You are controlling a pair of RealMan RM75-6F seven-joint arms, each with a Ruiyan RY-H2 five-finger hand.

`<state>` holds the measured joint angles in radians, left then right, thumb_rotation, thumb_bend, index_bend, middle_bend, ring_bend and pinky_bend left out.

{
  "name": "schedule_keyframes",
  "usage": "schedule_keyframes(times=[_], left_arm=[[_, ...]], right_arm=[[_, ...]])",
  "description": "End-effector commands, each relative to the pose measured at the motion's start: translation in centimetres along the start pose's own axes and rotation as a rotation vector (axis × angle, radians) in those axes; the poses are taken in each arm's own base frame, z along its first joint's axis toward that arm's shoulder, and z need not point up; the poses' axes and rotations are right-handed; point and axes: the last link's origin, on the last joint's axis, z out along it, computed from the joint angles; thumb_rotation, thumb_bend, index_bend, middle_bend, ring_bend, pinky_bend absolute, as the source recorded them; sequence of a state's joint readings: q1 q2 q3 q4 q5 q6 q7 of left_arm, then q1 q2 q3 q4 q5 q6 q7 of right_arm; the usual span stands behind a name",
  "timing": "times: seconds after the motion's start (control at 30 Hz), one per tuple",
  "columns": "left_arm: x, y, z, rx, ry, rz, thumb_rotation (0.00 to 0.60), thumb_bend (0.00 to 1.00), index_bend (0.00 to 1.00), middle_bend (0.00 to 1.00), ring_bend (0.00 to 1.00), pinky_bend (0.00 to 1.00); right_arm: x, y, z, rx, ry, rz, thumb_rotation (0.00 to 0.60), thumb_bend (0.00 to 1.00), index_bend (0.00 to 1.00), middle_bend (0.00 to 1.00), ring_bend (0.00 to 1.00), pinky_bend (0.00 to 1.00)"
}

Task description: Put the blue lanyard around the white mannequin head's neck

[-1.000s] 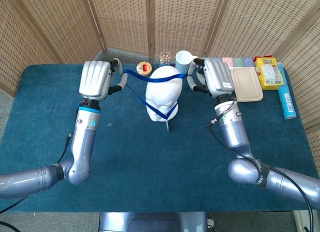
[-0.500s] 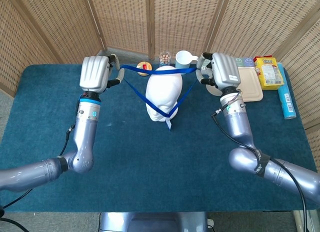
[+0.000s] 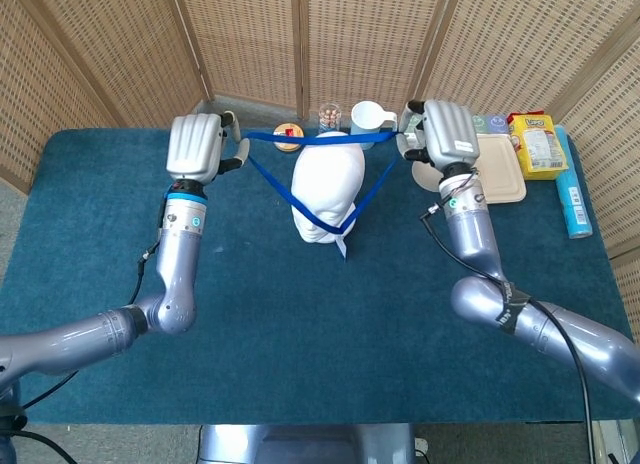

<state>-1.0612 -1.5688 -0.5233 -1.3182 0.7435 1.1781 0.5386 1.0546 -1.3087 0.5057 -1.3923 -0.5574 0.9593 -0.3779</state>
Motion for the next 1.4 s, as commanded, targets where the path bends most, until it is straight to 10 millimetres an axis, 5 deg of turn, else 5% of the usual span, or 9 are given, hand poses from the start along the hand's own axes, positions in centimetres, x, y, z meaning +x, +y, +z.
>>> schedule_keyframes(times=[0.03,1.1,1.17,1.4], left_arm=[[-0.6,0.0,0.1,0.008,-0.004,-0.003,0.491,0.39,0.61,0.94,1.0,1.0],[-3.3,0.3,0.7,0.022,-0.008,0.061,0.492,0.32,0.61,0.94,1.0,1.0],[-3.3,0.4,0.7,0.022,-0.011,0.06,0.494,0.3,0.61,0.94,0.99,1.0],[-3.2,0.6,0.5,0.009,-0.001,0.06,0.488,0.25,0.61,0.87,0.87,1.0]], right_arm=[[-0.6,-0.2,0.4,0.003,-0.005,-0.016,0.583,0.51,0.66,0.98,1.0,1.0],[-2.6,-0.4,3.9,-0.013,-0.035,-0.173,0.581,0.51,0.62,0.96,1.0,1.0],[-2.5,-0.3,3.9,-0.015,-0.038,-0.174,0.552,0.5,0.6,0.95,1.0,1.0],[-2.2,-0.1,4.1,-0.013,-0.052,-0.199,0.207,0.48,0.51,0.94,1.0,1.0]])
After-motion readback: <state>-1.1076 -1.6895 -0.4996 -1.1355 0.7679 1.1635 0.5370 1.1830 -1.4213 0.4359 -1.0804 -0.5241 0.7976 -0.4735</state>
